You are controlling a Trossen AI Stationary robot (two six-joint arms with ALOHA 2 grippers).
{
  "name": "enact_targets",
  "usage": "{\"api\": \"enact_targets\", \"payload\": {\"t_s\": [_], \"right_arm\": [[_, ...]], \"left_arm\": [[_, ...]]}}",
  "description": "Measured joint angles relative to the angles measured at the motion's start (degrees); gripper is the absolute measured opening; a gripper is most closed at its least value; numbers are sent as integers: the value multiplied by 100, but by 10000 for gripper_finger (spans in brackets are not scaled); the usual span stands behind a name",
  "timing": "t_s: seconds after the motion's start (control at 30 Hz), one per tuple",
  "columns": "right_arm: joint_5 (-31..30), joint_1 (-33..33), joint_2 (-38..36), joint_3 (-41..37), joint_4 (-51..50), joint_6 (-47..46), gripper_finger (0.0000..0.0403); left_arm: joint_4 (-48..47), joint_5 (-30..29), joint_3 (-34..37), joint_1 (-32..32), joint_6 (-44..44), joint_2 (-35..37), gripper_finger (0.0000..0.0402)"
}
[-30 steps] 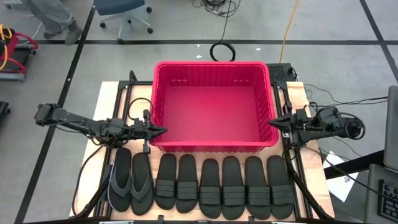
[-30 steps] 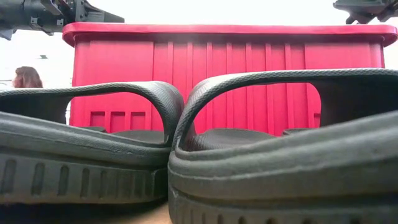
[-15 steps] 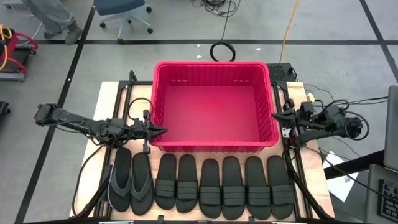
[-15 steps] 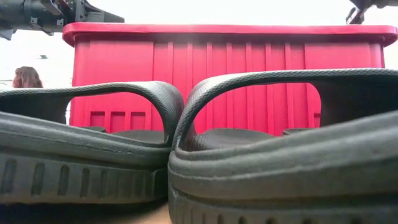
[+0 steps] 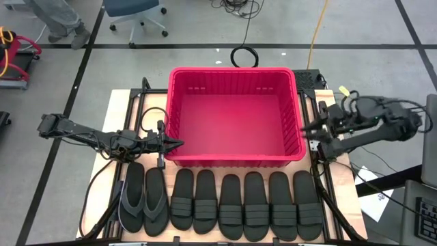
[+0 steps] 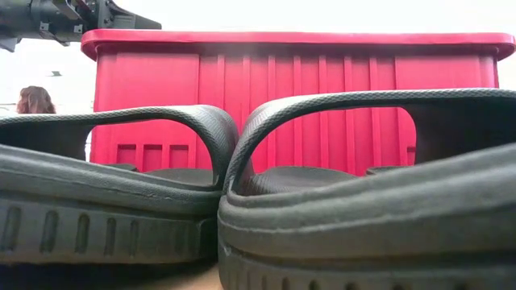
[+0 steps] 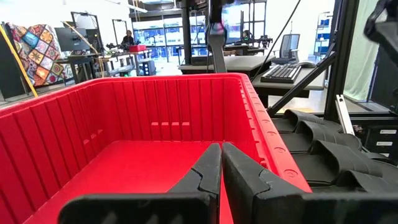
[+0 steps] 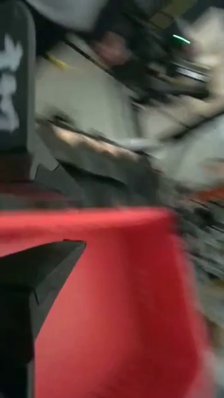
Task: Pick and place slides into bin
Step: Put the black slide into the red bin
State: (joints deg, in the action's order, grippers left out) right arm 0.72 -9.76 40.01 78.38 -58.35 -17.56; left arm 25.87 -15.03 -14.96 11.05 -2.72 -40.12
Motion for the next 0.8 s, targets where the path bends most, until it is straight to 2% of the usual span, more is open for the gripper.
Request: {"api": "enact_targets", "payload": {"t_s": [0.13, 0.27, 0.37, 0.53, 0.8], "right_arm": [[1151, -2, 883, 1188, -1653, -131, 139], [1988, -10, 1282, 1336, -2818, 1, 143], [2645, -13, 1362, 1006, -2982, 191, 144], [3754, -48, 1312, 210, -2979, 338, 145], [4600, -663, 976, -1322, -2213, 37, 145]], "left_arm": [[4, 1, 0, 2, 0, 0, 21], [7, 0, 0, 0, 0, 1, 21], [28, -21, 0, 0, 4, 2, 21], [141, -596, 7, -52, -49, -2, 21], [118, -595, 7, -85, -13, -2, 21]]}}
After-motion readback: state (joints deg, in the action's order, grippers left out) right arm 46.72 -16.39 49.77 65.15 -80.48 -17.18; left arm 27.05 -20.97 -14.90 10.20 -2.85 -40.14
